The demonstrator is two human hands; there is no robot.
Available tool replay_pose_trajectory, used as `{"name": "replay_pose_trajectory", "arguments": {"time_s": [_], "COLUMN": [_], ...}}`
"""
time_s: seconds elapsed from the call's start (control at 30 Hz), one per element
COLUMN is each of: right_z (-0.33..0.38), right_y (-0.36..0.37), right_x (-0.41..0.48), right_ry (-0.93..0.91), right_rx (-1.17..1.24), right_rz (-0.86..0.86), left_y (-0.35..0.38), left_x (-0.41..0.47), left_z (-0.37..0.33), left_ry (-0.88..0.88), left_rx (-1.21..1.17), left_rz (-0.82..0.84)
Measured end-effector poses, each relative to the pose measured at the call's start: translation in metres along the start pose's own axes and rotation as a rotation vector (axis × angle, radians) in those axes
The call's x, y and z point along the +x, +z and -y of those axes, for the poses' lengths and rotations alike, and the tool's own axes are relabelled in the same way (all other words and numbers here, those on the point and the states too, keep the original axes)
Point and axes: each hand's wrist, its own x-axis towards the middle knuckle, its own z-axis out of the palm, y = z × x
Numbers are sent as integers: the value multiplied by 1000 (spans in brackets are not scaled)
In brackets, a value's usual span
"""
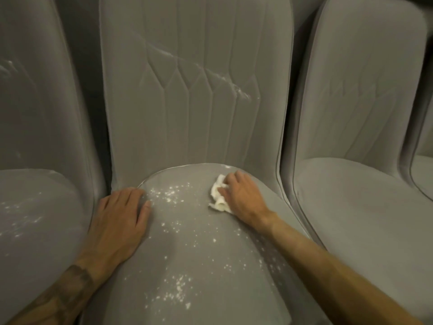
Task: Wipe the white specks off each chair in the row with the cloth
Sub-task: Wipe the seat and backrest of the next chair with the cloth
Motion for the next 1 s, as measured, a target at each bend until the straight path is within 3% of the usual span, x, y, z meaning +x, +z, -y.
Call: {"name": "replay_pose_trajectory", "arguments": {"time_s": [0.1, 0.17, 0.23, 0.3, 0.4, 0.6, 0.7, 0.83, 0.9, 1.0], "right_z": [-32, -17, 11, 33, 17, -18, 16, 16, -10, -37], "right_y": [-5, 0, 8, 14, 5, 0, 12, -1, -4, -3], "right_x": [9, 17, 20, 12, -5, 6, 4, -16, -18, -3], "right_ry": [237, 321, 272, 101, -72, 279, 170, -55, -3, 251], "right_rx": [-109, -102, -55, 0, 34, -112, -30, 47, 8, -149], "right_rz": [-68, -101, -82, -46, 29, -72, -100, 26, -2, -43], "left_y": [-1, -1, -2, -3, -4, -2, -3, -4, -4, -3], "left_x": [2, 2, 2, 1, 1, 2, 2, 2, 2, 2], "left_z": [-2, -2, -2, -1, -2, -2, -3, -2, -2, -3], "left_ry": [-15, -16, -9, -7, -7, -16, -16, -12, -14, -13], "left_rx": [15, 28, 31, 26, 12, 34, 18, 12, 3, 9], "left_rz": [17, 37, 42, 28, 5, 32, 46, 30, 29, 17]}}
